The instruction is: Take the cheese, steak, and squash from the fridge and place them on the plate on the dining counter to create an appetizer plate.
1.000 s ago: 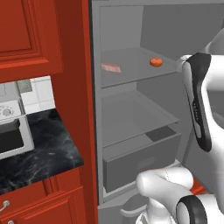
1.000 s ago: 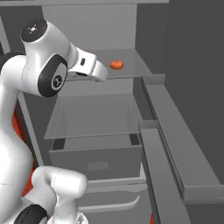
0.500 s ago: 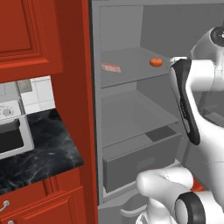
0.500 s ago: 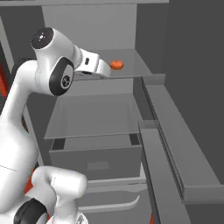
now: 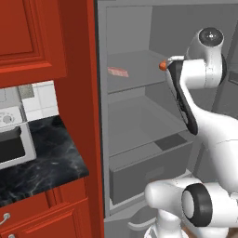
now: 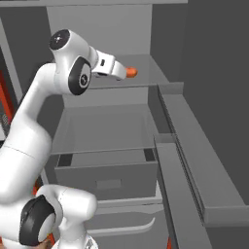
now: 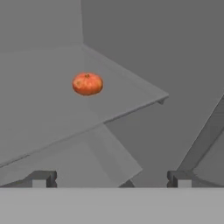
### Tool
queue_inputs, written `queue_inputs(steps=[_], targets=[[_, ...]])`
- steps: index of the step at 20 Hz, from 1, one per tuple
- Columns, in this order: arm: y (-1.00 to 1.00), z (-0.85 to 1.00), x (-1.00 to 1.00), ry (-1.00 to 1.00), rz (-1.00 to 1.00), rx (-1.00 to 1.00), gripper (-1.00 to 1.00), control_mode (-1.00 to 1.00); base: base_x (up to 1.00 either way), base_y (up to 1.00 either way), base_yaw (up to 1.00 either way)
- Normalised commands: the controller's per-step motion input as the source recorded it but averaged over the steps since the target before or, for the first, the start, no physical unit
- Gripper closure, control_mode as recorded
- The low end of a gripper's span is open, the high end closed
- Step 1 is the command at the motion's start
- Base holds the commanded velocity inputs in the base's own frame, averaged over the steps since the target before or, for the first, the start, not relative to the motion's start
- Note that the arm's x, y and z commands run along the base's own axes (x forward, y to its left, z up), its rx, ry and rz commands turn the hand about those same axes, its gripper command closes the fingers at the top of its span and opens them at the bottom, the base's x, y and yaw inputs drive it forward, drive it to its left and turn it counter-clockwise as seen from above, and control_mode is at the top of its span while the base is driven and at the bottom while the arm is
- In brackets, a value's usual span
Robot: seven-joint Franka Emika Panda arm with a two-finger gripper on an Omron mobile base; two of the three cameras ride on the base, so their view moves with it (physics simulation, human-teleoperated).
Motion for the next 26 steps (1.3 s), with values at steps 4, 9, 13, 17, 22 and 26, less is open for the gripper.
queue_inputs(steps=[4, 9, 13, 17, 22, 26], targets=[[0.00, -0.13, 0.63, 0.04, -0.09, 0.00, -1.00, -1.00, 0.00, 0.00, 0.00], [0.00, -0.26, 0.51, 0.03, -0.06, 0.00, -1.00, -1.00, 0.00, 0.00, 0.00], [0.00, -0.23, 0.49, 0.01, -0.06, 0.00, -1.00, -1.00, 0.00, 0.00, 0.00], [-0.01, -0.15, 0.45, 0.00, -0.05, 0.00, -1.00, -1.00, 0.00, 0.00, 0.00], [-0.11, -0.10, 0.43, 0.00, -0.04, 0.00, -1.00, -1.00, 0.00, 0.00, 0.00], [-0.21, -0.11, 0.44, 0.00, -0.02, 0.01, -1.00, -1.00, 0.00, 0.00, 0.00]])
